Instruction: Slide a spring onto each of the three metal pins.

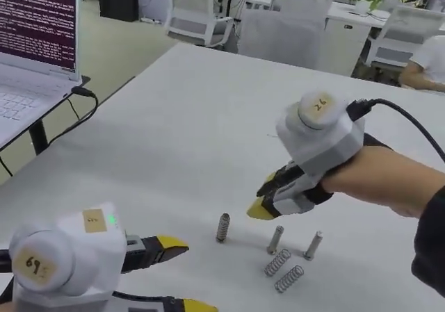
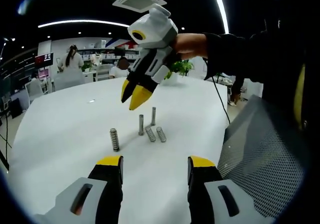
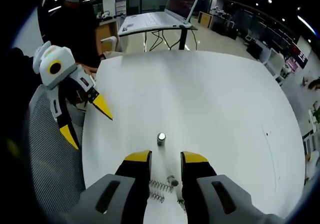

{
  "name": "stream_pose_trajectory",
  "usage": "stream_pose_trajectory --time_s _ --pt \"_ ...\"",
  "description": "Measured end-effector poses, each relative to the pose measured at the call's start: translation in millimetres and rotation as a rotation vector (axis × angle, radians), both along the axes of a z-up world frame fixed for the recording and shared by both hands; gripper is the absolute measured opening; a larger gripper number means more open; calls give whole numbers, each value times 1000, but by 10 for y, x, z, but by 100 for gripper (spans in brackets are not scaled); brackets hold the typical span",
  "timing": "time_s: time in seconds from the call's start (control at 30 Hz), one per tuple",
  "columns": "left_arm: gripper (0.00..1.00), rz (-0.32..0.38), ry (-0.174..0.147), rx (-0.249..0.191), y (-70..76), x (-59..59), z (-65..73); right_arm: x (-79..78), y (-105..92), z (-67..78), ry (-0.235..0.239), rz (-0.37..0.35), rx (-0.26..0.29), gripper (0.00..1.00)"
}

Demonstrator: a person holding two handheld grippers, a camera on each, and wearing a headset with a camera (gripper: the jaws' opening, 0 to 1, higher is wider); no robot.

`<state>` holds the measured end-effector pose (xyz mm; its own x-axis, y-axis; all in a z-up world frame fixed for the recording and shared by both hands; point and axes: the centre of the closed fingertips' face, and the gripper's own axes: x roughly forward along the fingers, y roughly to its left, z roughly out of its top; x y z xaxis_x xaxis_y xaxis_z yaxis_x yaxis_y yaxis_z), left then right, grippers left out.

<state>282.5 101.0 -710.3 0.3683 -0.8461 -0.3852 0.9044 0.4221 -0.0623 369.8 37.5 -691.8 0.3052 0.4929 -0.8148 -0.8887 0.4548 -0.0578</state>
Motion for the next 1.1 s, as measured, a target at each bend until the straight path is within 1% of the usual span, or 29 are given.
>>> stream_pose_trajectory --time_s 0.1,0.13,0.3,0.37,0.57,0.73,0.87,0.9,0.97,1.07,1.1 --pt "47 -16 -13 0 -22 22 50 -46 -58 67 -12 -32 34 21" --pt "47 -21 -16 -1 -28 25 63 -60 -85 83 -16 -40 39 21" --pt "46 -44 -22 7 -66 30 96 -155 -198 200 -44 -86 85 21" --pt "46 -56 -23 9 -89 28 108 -209 -275 242 -59 -109 100 21" --pt "45 -73 -18 11 -160 49 120 -333 -446 275 -73 -169 136 21" --pt "45 -95 -14 5 -272 34 160 -470 -587 256 -75 -215 160 21" --pt "44 -126 -14 18 -361 19 171 -631 -679 205 -68 -258 184 21" --pt "44 -128 -14 18 -369 19 172 -647 -685 199 -67 -262 187 21" --pt "42 -145 -11 23 -418 14 178 -745 -716 147 -56 -284 202 21" --pt "40 -152 -8 26 -471 31 169 -834 -756 80 -42 -303 209 21" --pt "39 -155 -3 25 -513 46 157 -867 -780 50 -37 -312 209 21"
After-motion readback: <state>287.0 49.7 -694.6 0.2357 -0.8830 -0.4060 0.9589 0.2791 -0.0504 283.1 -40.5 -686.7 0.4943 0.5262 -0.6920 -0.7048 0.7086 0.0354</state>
